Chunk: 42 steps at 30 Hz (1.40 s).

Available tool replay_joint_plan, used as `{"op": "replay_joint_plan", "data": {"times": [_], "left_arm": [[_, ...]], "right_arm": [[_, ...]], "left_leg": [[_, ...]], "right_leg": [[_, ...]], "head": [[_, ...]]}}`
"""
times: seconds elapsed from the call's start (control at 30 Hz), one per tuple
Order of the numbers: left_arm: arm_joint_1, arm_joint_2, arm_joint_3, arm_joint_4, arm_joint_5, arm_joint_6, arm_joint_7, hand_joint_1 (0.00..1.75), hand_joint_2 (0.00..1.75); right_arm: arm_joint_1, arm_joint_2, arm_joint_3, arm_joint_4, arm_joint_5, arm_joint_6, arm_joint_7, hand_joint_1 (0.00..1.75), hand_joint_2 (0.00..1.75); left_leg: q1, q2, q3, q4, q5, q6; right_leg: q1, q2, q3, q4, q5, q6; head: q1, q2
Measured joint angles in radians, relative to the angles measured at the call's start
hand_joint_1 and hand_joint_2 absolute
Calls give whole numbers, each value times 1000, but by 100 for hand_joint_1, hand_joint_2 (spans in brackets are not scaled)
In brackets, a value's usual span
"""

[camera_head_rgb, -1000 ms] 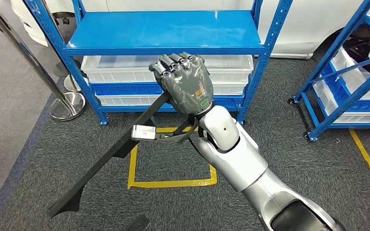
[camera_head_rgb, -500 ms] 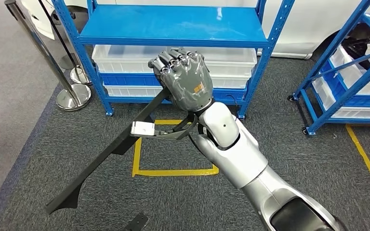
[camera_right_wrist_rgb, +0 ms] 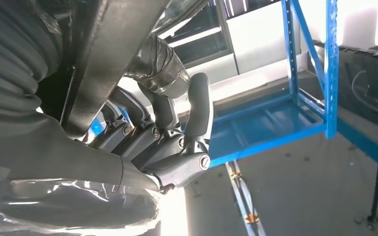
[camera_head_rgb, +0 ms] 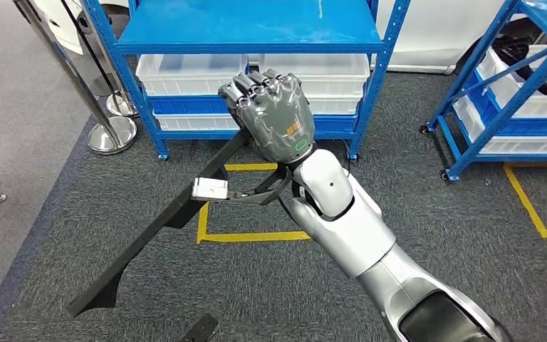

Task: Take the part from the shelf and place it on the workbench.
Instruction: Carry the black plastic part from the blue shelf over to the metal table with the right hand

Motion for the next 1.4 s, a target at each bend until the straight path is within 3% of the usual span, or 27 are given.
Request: {"op": "replay_joint_plan", "data": {"times": [0.07, 0.1, 0.13, 0.17, 0.23, 0.3, 0.33, 0.37, 0.43, 0.5, 0.57, 0.6, 0.63, 0.67, 0.73, 0.8, 0.83, 0.87, 0.93, 1.0, 1.07, 1.1, 1.13, 1.2, 1.27, 1.33, 1.4], "left_arm": [[0, 1, 1, 0, 0, 0, 0, 0, 175], [0, 1, 2, 0, 1, 0, 0, 0, 175], [-1, 1, 2, 0, 1, 0, 0, 0, 175], [-1, 2, 3, 0, 1, 0, 0, 0, 175], [-2, 2, 5, 0, 1, 0, 0, 0, 175], [-6, 3, 5, 0, 1, 0, 0, 0, 175], [-8, 3, 5, 0, 1, 0, 0, 0, 175], [-10, 3, 6, 0, 1, 0, 0, 0, 175], [-9, 3, 6, 0, 0, -3, 0, 0, 175], [-9, 3, 6, 0, -4, -8, 2, 0, 175], [-11, 3, 6, 0, -8, -13, 2, 0, 175], [-11, 3, 6, 0, -9, -14, 3, 0, 175], [-11, 3, 6, 0, -9, -15, 3, 0, 175], [-11, 3, 6, 0, -9, -15, 4, 0, 175], [-11, 3, 6, 0, -10, -15, 4, 0, 175], [-12, 3, 6, 0, -11, -15, 4, 0, 175], [-13, 3, 6, 0, -12, -15, 4, 0, 175], [-13, 2, 6, 0, -14, -15, 4, 0, 175], [-12, 2, 6, 0, -17, -15, 4, 0, 175], [-11, 1, 6, 0, -20, -16, 5, 0, 175], [-11, 1, 6, 0, -21, -16, 6, 0, 175], [-11, 1, 6, 0, -21, -16, 6, 0, 175], [-11, 1, 6, 0, -22, -16, 7, 0, 175], [-11, 1, 6, 0, -23, -16, 8, 0, 175], [-14, 1, 6, 0, -24, -16, 8, 0, 175], [-18, 1, 6, 0, -27, -16, 9, 0, 175], [-21, 1, 6, 0, -28, -16, 9, 0, 175]], "right_arm": [[-1, 2, 0, 0, -1, 0, 0, 175, 175], [-1, 2, 0, 0, -1, 0, 0, 175, 175], [-1, 2, 0, 0, -2, 0, 0, 175, 175], [0, 2, 0, 1, -2, 0, 0, 175, 175], [0, 2, 0, 1, -2, 0, 0, 175, 175], [-1, 3, 0, 0, -3, 0, 0, 175, 175], [-1, 3, 0, 0, -3, 0, 0, 175, 175], [-2, 3, 0, 0, -3, 0, 0, 175, 175], [-3, 3, 0, 1, -4, 0, 0, 175, 175], [-4, 2, 0, 2, -5, 0, 0, 175, 175], [-5, 2, 0, 5, -6, 0, 0, 175, 175], [-5, 1, 0, 7, -6, 0, 1, 175, 175], [-5, 1, 0, 9, -6, 0, 1, 175, 175], [-5, 1, 0, 11, -6, 0, 1, 175, 175], [-6, 1, 0, 12, -5, -1, 1, 175, 175], [-10, 2, 0, 12, -4, -2, 1, 175, 175], [-13, 2, 0, 13, -4, -3, 2, 175, 175], [-15, 3, 0, 13, -3, -4, 3, 175, 175], [-16, 2, 0, 17, -2, -4, 5, 175, 175], [-18, 2, 0, 19, -1, -5, 5, 175, 175], [-20, 2, 0, 20, 2, -5, 5, 175, 175], [-21, 2, 0, 21, 4, -5, 5, 175, 175], [-21, 2, 0, 22, 6, -5, 5, 175, 175], [-21, 2, 0, 25, 9, -5, 4, 175, 175], [-23, 2, 0, 26, 11, -6, 4, 175, 175], [-27, 2, 0, 26, 15, -9, 3, 175, 175], [-30, 2, 0, 27, 18, -11, 1, 175, 175]], "left_leg": [[2, 0, -26, 123, -107, -7], [2, 0, -33, 186, -136, -10], [2, 0, -31, 231, -138, -12], [3, 0, -16, 248, -117, -14], [3, 0, 68, 180, -71, -14], [0, 0, 190, 25, -100, -7], [-2, -1, 229, -33, -123, -1], [-6, -2, 246, -65, -137, 6], [-5, 0, 236, -71, -123, 23], [-1, 6, 218, -74, -98, 42], [-2, 9, 190, -73, -73, 52], [-2, 10, 175, -72, -62, 53], [-3, 10, 158, -70, -50, 52], [-3, 10, 142, -66, -40, 50], [-3, 10, 110, -57, -22, 44], [-4, 10, 86, -46, -8, 34], [-4, 9, 78, -43, 0, 28], [-3, 9, 74, -43, 7, 21], [-1, 9, 66, -43, 15, 8], [1, 7, 45, -3, -33, -1], [3, 6, 12, 107, -128, -8], [3, 6, -2, 171, -164, -11], [3, 6, -7, 220, -179, -12], [3, 6, 26, 230, -147, -11], [1, 6, 119, 120, -108, -4], [-4, 5, 206, -12, -120, 7], [-10, 4, 228, -65, -128, 19]], "right_leg": [[1, -2, -30, -1, 27, -5], [1, -3, -47, -1, 40, -5], [1, -4, -65, 0, 53, -4], [1, -4, -83, 1, 67, -3], [0, -4, -118, 6, 94, 3], [1, -3, -142, 15, 114, 12], [1, -4, -148, 17, 124, 17], [2, -5, -151, 16, 134, 22], [0, -3, -155, 14, 143, 33], [-2, 2, -176, 62, 81, 43], [-4, 5, -210, 186, -25, 49], [-5, 6, -223, 252, -56, 51], [-6, 6, -228, 301, -62, 53], [-7, 6, -217, 320, -47, 54], [-10, 6, -140, 254, -2, 52], [-8, 7, -33, 113, -15, 46], [-5, 8, 1, 61, -30, 43], [-1, 9, 16, 32, -42, 39], [0, 7, 9, 19, -30, 27], [-4, 4, -8, 12, -8, 9], [-2, 2, -33, 12, 14, -2], [0, 1, -48, 14, 24, -4], [1, 1, -62, 15, 35, -4], [3, 1, -94, 20, 56, -3], [4, 2, -122, 24, 78, 1], [6, 2, -137, 25, 99, 9], [5, 1, -140, 17, 120, 20]], "head": [[0, 0], [0, 0], [0, 0], [0, 0], [0, 0], [0, 0], [0, 0], [0, 0], [0, 0], [1, 0], [1, 0], [1, 0], [1, 0], [1, 0], [0, 0], [0, 0], [0, 0], [0, 0], [0, 0], [0, 0], [0, 0], [0, 0], [0, 0], [0, 0], [0, 0], [0, 0], [0, 0]]}}
